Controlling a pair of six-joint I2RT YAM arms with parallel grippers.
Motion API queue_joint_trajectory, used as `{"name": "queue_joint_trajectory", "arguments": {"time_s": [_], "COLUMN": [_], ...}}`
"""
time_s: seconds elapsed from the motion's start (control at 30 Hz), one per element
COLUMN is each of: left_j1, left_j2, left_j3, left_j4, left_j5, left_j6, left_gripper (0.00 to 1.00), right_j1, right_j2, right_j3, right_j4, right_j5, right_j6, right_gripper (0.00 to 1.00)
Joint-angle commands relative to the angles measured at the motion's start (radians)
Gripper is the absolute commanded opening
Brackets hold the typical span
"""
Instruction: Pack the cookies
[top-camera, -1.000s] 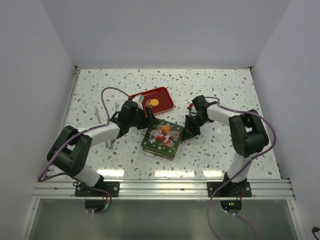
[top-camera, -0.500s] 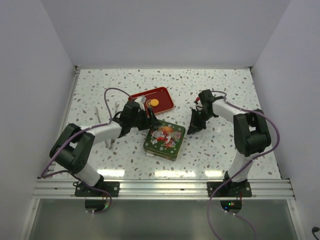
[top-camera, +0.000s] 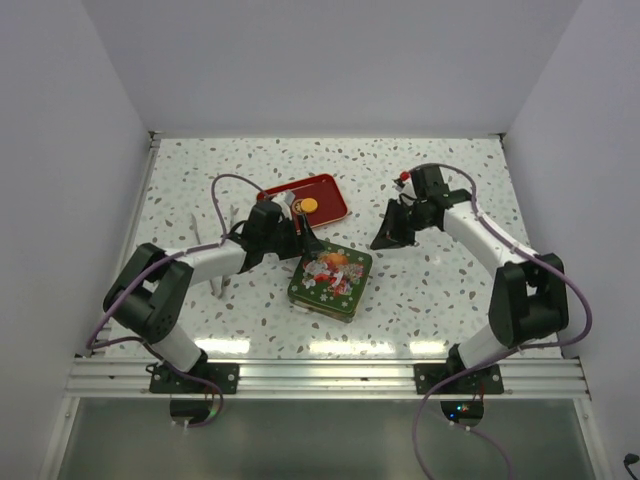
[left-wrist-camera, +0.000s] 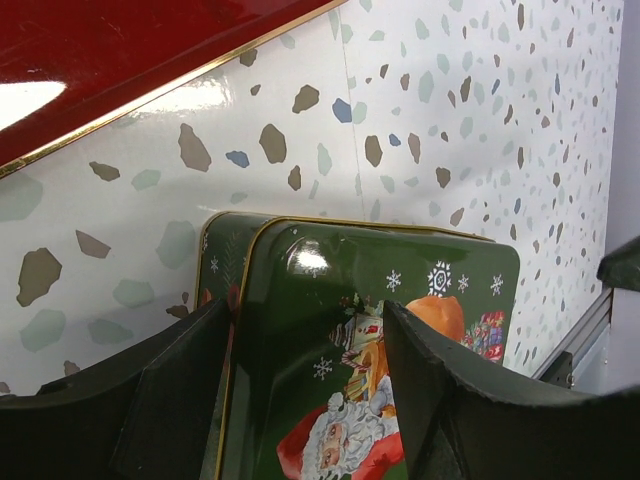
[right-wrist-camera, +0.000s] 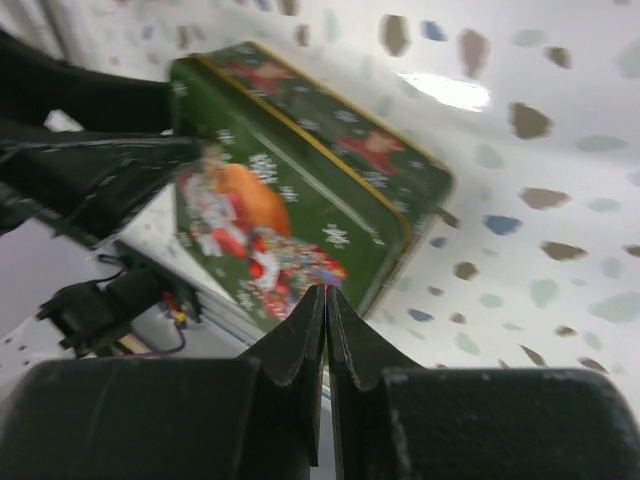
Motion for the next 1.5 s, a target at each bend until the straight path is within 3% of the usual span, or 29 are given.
{"name": "queue_joint_trajectory", "arguments": {"time_s": [0.0, 0.2, 0.33, 0.43, 0.63, 1.23, 1.47], "left_j1": [-0.009, -0.009, -0.009, -0.009, -0.009, -0.007, -0.007], "left_j2": [0.008, 0.01, 0.008, 0.003, -0.006, -0.012, -0.026], "left_j3": [0.041, 0.041, 0.05, 0.056, 0.049, 0.036, 0.001], "left_j4": [0.012, 0.007, -0.004, -0.014, -0.02, -0.014, 0.003], "left_j5": [0.015, 0.018, 0.013, 0.007, -0.004, -0.019, -0.019], "left_j6": [0.002, 0.001, -0.001, -0.001, -0.004, -0.007, 0.001], "left_gripper": [0.68, 0.68, 0.68, 0.68, 0.68, 0.67, 0.59], "right_j1": [0.03, 0.054, 0.021, -0.027, -0.033, 0.036, 0.091], "right_j2": [-0.035, 0.021, 0.071, 0.135, 0.203, 0.043, -0.001], "right_j3": [-0.052, -0.132, -0.233, -0.346, -0.321, -0.326, -0.272], "right_j4": [0.128, 0.332, 0.374, 0.495, 0.48, 0.386, 0.334], "right_j5": [-0.191, -0.359, -0.304, -0.325, -0.321, -0.279, -0.264], "right_j6": [0.072, 0.173, 0.187, 0.236, 0.173, 0.175, 0.181], "right_gripper": [0.08, 0.01, 0.0, 0.0, 0.0, 0.0, 0.0]}}
